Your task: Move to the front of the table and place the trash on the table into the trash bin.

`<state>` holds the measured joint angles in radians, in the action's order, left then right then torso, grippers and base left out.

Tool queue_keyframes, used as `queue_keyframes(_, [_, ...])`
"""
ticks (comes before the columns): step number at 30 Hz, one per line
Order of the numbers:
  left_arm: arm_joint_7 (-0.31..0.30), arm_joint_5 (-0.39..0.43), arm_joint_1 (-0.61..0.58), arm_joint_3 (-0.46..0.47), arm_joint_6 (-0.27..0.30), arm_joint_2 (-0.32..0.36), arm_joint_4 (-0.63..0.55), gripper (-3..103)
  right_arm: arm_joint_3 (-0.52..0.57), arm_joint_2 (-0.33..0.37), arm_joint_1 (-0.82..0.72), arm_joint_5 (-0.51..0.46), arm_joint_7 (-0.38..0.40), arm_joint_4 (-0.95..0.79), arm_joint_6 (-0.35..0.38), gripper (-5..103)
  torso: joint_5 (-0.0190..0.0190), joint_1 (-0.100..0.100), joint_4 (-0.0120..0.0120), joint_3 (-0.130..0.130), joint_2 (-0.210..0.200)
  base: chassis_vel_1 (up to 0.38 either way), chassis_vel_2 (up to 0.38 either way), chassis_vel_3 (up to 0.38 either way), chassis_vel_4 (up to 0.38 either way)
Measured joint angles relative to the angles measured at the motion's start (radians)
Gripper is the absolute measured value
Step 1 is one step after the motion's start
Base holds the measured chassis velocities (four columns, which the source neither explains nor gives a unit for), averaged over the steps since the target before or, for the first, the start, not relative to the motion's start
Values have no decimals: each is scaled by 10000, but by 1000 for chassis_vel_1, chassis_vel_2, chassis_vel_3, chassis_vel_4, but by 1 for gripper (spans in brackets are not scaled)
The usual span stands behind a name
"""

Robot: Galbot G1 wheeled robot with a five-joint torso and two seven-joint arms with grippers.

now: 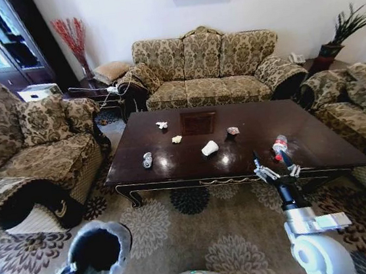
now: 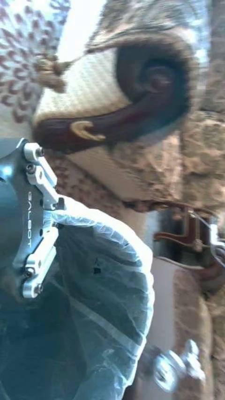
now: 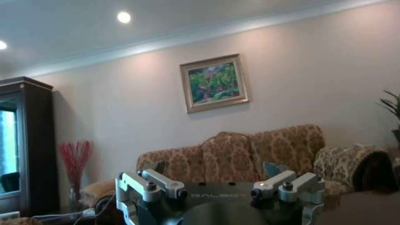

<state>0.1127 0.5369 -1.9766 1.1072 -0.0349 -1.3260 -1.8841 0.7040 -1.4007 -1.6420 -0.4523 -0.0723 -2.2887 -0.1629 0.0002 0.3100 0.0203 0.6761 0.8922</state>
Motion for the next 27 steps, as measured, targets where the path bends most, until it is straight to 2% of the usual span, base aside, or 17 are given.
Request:
queue_keyframes(1, [-96,33,-349,113,45,-84,-673,2,-35,-19,9,48,67,69,-103,100,1,0,1,0,0,0,0,0,0])
queue_keyframes(2, [-96,33,-349,113,45,-84,-673,2,-35,-19,9,48,67,69,-103,100,1,0,1,0,0,0,0,0,0])
queue_keyframes(5, [-422,241,-958,333,120,-236,-2068,2,-139,-25,-62,77,154,90,-229,100,-5,0,-1,0,0,0,0,0,0])
queue_keyframes(6, [-422,241,-958,333,120,-236,-2068,2,-139,-25,-62,77,154,90,-229,100,-5,0,-1,0,0,0,0,0,0])
queue_keyframes(9, [-767,321,-1468,455,112,-511,-3601,2,-120,-29,-139,67,80,-56,-344,100,-2,0,0,1,0,0,0,0,0])
queue_keyframes(10, [-767,321,-1468,455,112,-511,-3601,2,-120,-29,-139,67,80,-56,-344,100,-2,0,0,1,0,0,0,0,0])
queue_keyframes(12, [-947,382,-1644,489,144,-641,-4683,2,7,-69,-208,74,46,-134,-436,100,3,0,-1,0,0,0,0,0,0])
queue_keyframes(13, [-947,382,-1644,489,144,-641,-4683,2,7,-69,-208,74,46,-134,-436,100,3,0,-1,0,0,0,0,0,0])
queue_keyframes(16, [-1192,529,-1705,586,498,-586,-5928,2,103,-105,-198,78,49,-129,-466,100,1,1,0,1,0,0,0,0,0])
queue_keyframes(17, [-1266,632,-1629,686,763,-400,-6173,2,101,-101,-195,78,49,-110,-467,100,2,1,1,1,0,0,0,0,0])
queue_keyframes(18, [-1266,632,-1629,686,763,-400,-6173,2,101,-101,-195,78,49,-110,-467,100,2,1,1,1,0,0,0,0,0])
queue_keyframes(21, [-1558,1454,-868,1200,1822,667,-6351,2,20,-82,-192,169,-65,-10,-434,100,-6,0,0,1,-1,0,0,0,0])
queue_keyframes(22, [-1558,1454,-868,1200,1822,667,-6351,2,20,-82,-192,169,-65,-10,-434,100,-6,0,0,1,-1,0,0,0,0])
queue_keyframes(24, [-1761,2147,-156,1448,2251,1463,-6350,2,-86,-107,-188,308,-225,48,-347,100,-6,1,-1,1,-3,0,0,0,0])
queue_keyframes(25, [-1761,2147,-156,1448,2251,1463,-6350,2,-86,-107,-188,308,-225,48,-347,100,-6,1,-1,1,-3,0,0,0,0])
queue_keyframes(27, [-1803,2557,722,1499,2401,2143,-6120,2,-229,-150,-213,521,-520,149,-297,100,-3,3,-4,2,-2,0,0,0,0])
